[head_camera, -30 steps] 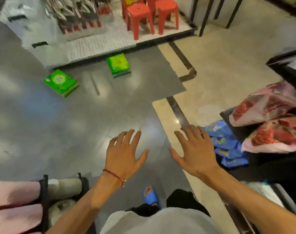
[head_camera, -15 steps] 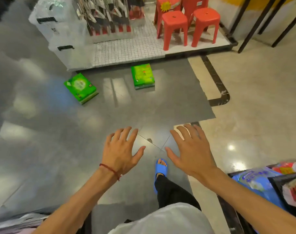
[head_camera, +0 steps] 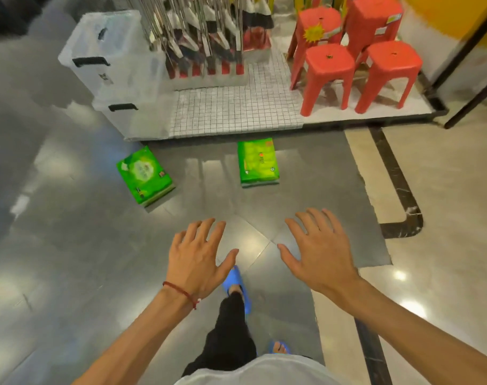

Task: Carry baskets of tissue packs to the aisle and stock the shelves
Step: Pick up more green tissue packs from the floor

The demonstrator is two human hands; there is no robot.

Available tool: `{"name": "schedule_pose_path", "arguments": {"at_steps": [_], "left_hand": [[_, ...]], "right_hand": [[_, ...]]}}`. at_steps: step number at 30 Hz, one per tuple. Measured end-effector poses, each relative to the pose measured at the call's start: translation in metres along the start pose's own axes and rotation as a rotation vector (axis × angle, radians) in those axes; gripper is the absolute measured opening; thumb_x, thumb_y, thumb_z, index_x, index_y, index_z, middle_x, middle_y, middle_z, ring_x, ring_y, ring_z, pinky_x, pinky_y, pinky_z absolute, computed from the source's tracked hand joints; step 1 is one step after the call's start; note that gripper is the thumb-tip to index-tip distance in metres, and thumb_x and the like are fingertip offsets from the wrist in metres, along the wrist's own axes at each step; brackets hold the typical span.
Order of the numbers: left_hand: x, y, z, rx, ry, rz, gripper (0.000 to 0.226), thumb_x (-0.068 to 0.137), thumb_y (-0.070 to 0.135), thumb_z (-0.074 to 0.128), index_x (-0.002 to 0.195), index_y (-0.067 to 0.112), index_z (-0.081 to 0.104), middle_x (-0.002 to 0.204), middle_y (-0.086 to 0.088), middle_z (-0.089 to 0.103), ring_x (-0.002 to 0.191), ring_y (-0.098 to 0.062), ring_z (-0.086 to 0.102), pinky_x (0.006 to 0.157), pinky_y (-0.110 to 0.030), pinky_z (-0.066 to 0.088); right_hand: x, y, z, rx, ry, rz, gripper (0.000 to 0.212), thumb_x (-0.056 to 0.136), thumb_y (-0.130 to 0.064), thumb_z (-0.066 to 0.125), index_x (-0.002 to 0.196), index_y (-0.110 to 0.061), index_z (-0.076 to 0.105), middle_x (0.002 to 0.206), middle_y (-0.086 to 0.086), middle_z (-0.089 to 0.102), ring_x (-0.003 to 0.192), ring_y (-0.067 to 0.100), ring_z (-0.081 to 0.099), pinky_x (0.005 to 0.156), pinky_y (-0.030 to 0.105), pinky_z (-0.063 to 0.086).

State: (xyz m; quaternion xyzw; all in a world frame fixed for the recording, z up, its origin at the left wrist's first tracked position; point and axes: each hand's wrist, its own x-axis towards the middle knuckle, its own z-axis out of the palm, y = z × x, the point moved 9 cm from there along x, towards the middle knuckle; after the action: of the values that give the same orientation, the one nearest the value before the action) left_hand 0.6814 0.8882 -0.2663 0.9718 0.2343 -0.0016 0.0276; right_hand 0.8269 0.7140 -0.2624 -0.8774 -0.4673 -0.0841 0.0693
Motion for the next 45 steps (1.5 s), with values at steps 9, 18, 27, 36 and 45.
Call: {"name": "schedule_pose_path", "arguments": {"at_steps": [9, 18, 27, 36, 45], "left_hand": [[0.238, -0.062, -0.007, 0.044, -0.045, 0.195, 0.062, 0.090, 0.065, 0.045, 0.132, 0.021, 0.059, 0.132, -0.004, 0.061, 0.115, -0.028, 0.059, 0.085, -0.042, 0.048], [0.490, -0.045, -0.006, 0.104, -0.067, 0.463, 0.065, 0.089, 0.064, 0.049, 0.135, 0.019, 0.060, 0.134, -0.005, 0.061, 0.118, -0.028, 0.058, 0.085, -0.043, 0.048], [0.691, -0.014, -0.002, 0.152, -0.095, 0.583, 0.066, 0.091, 0.066, 0.045, 0.136, 0.020, 0.058, 0.134, -0.002, 0.058, 0.118, -0.026, 0.055, 0.085, -0.043, 0.047], [0.820, 0.003, 0.030, 0.140, -0.149, 0.864, 0.065, 0.089, 0.065, 0.043, 0.134, 0.020, 0.059, 0.136, -0.004, 0.060, 0.119, -0.029, 0.057, 0.086, -0.044, 0.049], [0.904, -0.002, 0.086, 0.160, -0.226, 1.253, 0.063, 0.090, 0.062, 0.045, 0.135, 0.020, 0.058, 0.142, -0.005, 0.056, 0.124, -0.030, 0.053, 0.088, -0.046, 0.047]], "right_hand": [[0.190, 0.052, 0.048, -0.004, -0.039, 0.158, 0.058, 0.092, -0.057, 0.056, 0.124, -0.012, 0.072, 0.123, 0.013, 0.069, 0.118, 0.035, 0.062, 0.107, 0.052, 0.045], [0.350, 0.143, 0.096, -0.032, -0.060, 0.357, 0.051, 0.088, -0.052, 0.062, 0.120, -0.013, 0.070, 0.118, 0.010, 0.067, 0.118, 0.035, 0.059, 0.113, 0.052, 0.039], [0.492, 0.240, 0.144, -0.031, -0.091, 0.432, 0.046, 0.083, -0.052, 0.062, 0.109, -0.015, 0.072, 0.113, 0.009, 0.068, 0.113, 0.036, 0.062, 0.112, 0.050, 0.040], [0.534, 0.308, 0.160, -0.025, -0.004, 0.963, 0.054, 0.091, -0.056, 0.049, 0.117, -0.015, 0.072, 0.121, 0.011, 0.070, 0.119, 0.039, 0.062, 0.108, 0.053, 0.041], [0.564, 0.233, 0.210, -0.118, -0.002, 1.447, 0.048, 0.091, -0.048, 0.058, 0.116, -0.011, 0.073, 0.118, 0.013, 0.072, 0.114, 0.041, 0.064, 0.102, 0.053, 0.044]]}}
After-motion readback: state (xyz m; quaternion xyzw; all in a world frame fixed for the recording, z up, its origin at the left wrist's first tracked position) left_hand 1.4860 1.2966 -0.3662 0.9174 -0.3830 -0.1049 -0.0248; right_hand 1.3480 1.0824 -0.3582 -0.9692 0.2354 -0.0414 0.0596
